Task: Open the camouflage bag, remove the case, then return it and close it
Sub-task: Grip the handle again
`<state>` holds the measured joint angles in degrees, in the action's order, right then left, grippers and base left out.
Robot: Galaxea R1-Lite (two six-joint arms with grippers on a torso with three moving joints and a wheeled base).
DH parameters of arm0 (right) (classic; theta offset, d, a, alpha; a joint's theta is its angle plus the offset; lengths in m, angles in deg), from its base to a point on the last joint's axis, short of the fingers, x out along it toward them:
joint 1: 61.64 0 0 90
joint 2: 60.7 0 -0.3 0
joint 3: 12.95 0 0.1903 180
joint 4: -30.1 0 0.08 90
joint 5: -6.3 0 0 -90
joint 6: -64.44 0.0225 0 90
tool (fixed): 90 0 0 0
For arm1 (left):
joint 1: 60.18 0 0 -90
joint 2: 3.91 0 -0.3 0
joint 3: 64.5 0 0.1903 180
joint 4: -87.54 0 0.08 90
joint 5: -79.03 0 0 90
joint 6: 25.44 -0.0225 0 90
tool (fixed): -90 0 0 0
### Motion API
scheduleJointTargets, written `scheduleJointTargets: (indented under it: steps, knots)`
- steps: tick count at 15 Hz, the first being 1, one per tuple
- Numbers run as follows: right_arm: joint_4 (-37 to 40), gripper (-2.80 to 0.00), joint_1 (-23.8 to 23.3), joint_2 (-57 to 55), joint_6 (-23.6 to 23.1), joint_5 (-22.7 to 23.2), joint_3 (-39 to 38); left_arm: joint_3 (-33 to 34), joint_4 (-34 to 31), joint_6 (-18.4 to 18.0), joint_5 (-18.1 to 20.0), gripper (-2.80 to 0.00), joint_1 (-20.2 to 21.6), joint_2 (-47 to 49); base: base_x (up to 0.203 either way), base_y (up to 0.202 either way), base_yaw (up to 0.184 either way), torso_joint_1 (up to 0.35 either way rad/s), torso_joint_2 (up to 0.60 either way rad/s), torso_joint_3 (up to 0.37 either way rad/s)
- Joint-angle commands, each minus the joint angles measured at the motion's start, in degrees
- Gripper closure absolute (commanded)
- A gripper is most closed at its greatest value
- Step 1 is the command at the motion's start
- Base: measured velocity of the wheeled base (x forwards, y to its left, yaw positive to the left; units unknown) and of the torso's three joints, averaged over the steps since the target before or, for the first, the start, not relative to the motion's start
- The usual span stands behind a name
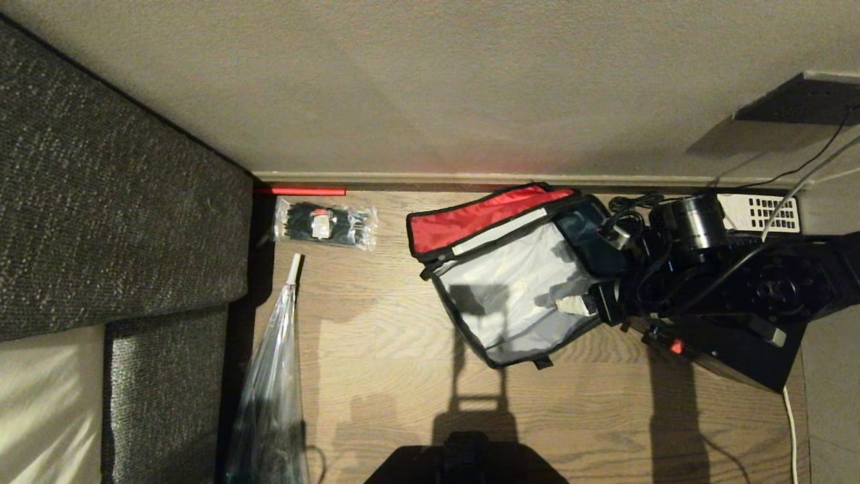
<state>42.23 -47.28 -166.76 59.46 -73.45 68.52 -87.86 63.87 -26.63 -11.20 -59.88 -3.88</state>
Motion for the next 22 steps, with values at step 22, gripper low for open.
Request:
scheduleJointTargets:
  steps: [22]
  knots:
    - [24.12, -2.8, 28.58, -21.49, 26.67, -7.04, 38.17, 0.18, -0.05, -0.05, -0.04, 0.0, 0.05, -0.11, 0.0, 0.0, 0.0, 0.0, 0.0, 0.0]
